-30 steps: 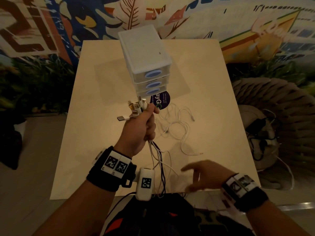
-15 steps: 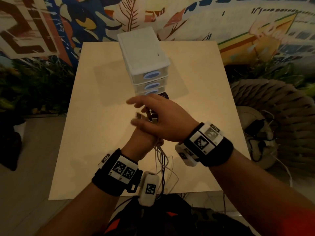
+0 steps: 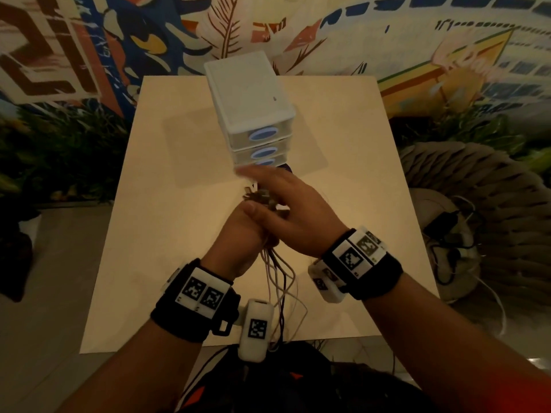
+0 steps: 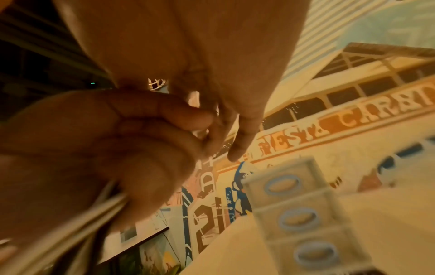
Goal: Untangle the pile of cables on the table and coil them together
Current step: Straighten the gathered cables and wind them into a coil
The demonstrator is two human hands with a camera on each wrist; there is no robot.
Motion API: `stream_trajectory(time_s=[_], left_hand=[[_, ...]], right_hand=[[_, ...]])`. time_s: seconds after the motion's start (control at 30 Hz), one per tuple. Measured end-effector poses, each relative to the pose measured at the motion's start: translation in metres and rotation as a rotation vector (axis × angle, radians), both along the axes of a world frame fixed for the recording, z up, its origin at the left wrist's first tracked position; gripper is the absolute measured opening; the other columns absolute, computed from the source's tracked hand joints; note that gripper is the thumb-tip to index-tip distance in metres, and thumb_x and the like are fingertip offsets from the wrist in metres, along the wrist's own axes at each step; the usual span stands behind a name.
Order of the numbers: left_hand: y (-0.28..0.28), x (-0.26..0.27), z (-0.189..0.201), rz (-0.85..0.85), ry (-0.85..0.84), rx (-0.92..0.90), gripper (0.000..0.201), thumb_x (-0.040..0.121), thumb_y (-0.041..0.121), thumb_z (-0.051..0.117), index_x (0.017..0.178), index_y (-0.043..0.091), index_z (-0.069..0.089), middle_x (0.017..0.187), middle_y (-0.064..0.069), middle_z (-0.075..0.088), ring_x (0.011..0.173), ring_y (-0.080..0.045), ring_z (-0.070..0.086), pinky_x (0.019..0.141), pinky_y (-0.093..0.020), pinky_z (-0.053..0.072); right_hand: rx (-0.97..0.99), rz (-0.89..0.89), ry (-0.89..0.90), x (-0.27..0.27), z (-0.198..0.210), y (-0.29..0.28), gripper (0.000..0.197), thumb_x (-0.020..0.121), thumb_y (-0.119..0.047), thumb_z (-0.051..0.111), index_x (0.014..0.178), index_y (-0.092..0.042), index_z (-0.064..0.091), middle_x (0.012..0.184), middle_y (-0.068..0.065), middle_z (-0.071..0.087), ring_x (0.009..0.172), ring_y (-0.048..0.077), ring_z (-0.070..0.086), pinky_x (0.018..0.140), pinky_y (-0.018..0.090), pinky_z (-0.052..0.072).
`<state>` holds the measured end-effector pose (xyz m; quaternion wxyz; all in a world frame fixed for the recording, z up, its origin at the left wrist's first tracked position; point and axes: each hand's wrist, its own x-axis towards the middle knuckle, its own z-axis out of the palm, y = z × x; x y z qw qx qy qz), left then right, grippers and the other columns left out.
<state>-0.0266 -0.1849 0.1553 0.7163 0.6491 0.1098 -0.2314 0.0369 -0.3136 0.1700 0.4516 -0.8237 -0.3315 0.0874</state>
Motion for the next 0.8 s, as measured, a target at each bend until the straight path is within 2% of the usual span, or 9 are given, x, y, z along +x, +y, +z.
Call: stream_trajectory(time_s=[0.03, 0.1, 0.17, 0.27, 0.33, 0.43, 0.53, 0.73, 0.8], left_hand=[[0.004, 0.007, 0.004, 0.165, -0.06, -0.187, 0.025, 0.098, 0.006, 0.056, 0.119, -0.005, 0.06, 0.1, -0.016, 0.069, 0.083, -0.024, 0.065, 0.074, -0.036, 0.052], [0.013, 0.015, 0.008, 0.267, -0.109, -0.184, 0.014, 0.099, 0.001, 0.055, 0.109, -0.006, 0.061, 0.087, -0.017, 0.067, 0.08, -0.029, 0.066, 0.066, -0.036, 0.054], [0.006, 0.02, 0.009, 0.27, -0.099, -0.134, 0.011, 0.098, -0.001, 0.054, 0.089, 0.006, 0.057, 0.067, -0.012, 0.056, 0.06, -0.024, 0.058, 0.053, -0.031, 0.049], [0.011, 0.026, 0.012, 0.319, -0.084, -0.158, 0.036, 0.098, -0.001, 0.055, 0.069, 0.02, 0.052, 0.049, 0.002, 0.035, 0.042, -0.012, 0.037, 0.046, -0.027, 0.038], [0.017, 0.028, 0.011, 0.345, -0.094, -0.207, 0.039, 0.099, 0.001, 0.056, 0.068, 0.024, 0.051, 0.047, 0.005, 0.03, 0.039, -0.011, 0.03, 0.045, -0.026, 0.035], [0.021, 0.028, 0.013, 0.276, -0.111, -0.222, 0.034, 0.101, 0.002, 0.055, 0.076, 0.022, 0.042, 0.052, 0.007, 0.03, 0.04, -0.008, 0.024, 0.044, -0.024, 0.029], [0.029, 0.028, 0.015, 0.224, -0.172, -0.229, 0.032, 0.093, 0.004, 0.059, 0.076, 0.021, 0.038, 0.054, 0.006, 0.026, 0.042, -0.009, 0.021, 0.044, -0.026, 0.021], [0.036, 0.026, 0.016, 0.216, -0.129, -0.331, 0.033, 0.088, 0.008, 0.059, 0.069, 0.021, 0.034, 0.049, 0.008, 0.023, 0.04, -0.008, 0.017, 0.045, -0.029, 0.013], [0.032, 0.025, 0.013, 0.224, -0.109, -0.325, 0.036, 0.092, 0.015, 0.059, 0.07, 0.021, 0.031, 0.048, 0.008, 0.022, 0.04, -0.01, 0.013, 0.046, -0.03, 0.011]], right_hand=[[0.059, -0.043, 0.119, -0.003, -0.005, -0.002, 0.06, 0.096, -0.047, 0.06, 0.151, -0.036, 0.039, 0.139, -0.012, 0.056, 0.123, 0.0, 0.055, 0.099, 0.021, 0.048], [0.172, -0.024, 0.409, -0.012, -0.018, -0.001, 0.067, 0.09, -0.06, 0.062, 0.146, -0.035, 0.036, 0.118, -0.014, 0.062, 0.099, -0.002, 0.065, 0.083, 0.02, 0.054], [0.211, 0.023, 0.633, -0.015, -0.032, -0.002, 0.063, 0.083, -0.071, 0.059, 0.133, -0.037, 0.041, 0.105, -0.004, 0.068, 0.081, 0.011, 0.071, 0.075, 0.032, 0.058], [0.077, 0.091, 0.75, -0.019, -0.041, -0.009, 0.048, 0.086, -0.064, 0.052, 0.125, -0.036, 0.049, 0.073, -0.003, 0.066, 0.058, 0.017, 0.062, 0.061, 0.034, 0.053], [0.028, 0.153, 0.762, -0.028, -0.048, -0.013, 0.033, 0.095, -0.06, 0.044, 0.1, -0.032, 0.061, 0.059, -0.011, 0.05, 0.054, 0.012, 0.048, 0.059, 0.031, 0.046], [0.073, 0.11, 0.84, -0.044, -0.063, -0.02, 0.042, 0.101, -0.056, 0.043, 0.074, -0.025, 0.051, 0.056, -0.016, 0.042, 0.051, 0.007, 0.038, 0.058, 0.029, 0.041], [0.076, 0.051, 0.951, -0.055, -0.083, -0.036, 0.053, 0.085, -0.073, 0.051, 0.064, -0.025, 0.043, 0.057, -0.006, 0.037, 0.05, 0.012, 0.034, 0.054, 0.027, 0.04], [0.062, -0.007, 1.103, -0.073, -0.115, -0.062, 0.067, 0.072, -0.087, 0.053, 0.061, -0.024, 0.033, 0.062, 0.0, 0.023, 0.051, 0.014, 0.02, 0.048, 0.025, 0.025], [0.073, -0.011, 1.144, -0.074, -0.119, -0.062, 0.064, 0.075, -0.086, 0.05, 0.061, -0.026, 0.033, 0.063, -0.001, 0.023, 0.052, 0.014, 0.02, 0.05, 0.025, 0.024]])
